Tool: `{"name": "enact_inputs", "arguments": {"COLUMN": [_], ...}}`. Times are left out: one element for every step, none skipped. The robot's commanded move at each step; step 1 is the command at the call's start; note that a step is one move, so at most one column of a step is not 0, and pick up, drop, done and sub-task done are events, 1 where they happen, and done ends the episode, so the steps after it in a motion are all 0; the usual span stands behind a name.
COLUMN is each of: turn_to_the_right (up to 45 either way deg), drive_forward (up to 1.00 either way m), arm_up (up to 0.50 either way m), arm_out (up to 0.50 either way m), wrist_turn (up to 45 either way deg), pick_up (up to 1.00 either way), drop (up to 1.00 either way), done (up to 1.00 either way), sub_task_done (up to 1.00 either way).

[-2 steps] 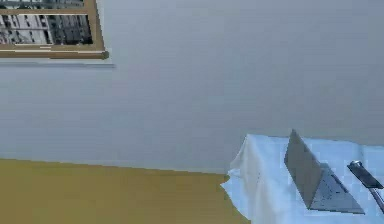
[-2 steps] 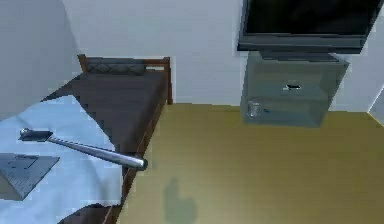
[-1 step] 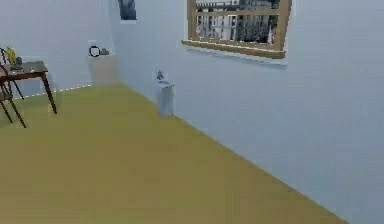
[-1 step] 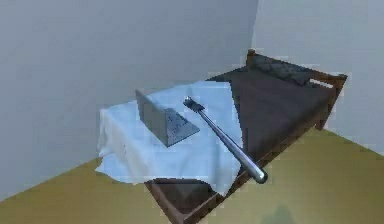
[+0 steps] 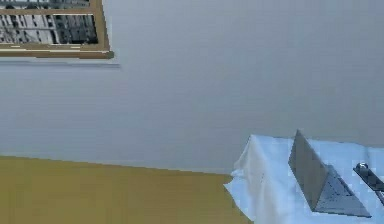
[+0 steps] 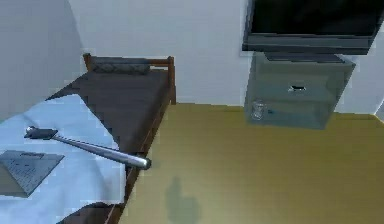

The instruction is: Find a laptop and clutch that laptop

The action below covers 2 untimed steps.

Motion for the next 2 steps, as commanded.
{"name": "enact_inputs", "arguments": {"turn_to_the_right": [18.0, 0.0], "drive_forward": [0.0, 0.45], "arm_up": [0.0, 0.0], "arm_out": [0.0, 0.0], "wrist_turn": [0.0, 0.0], "pick_up": [0.0, 0.0], "drop": [0.0, 0.0], "done": [0.0, 0.0], "sub_task_done": [0.0, 0.0]}}
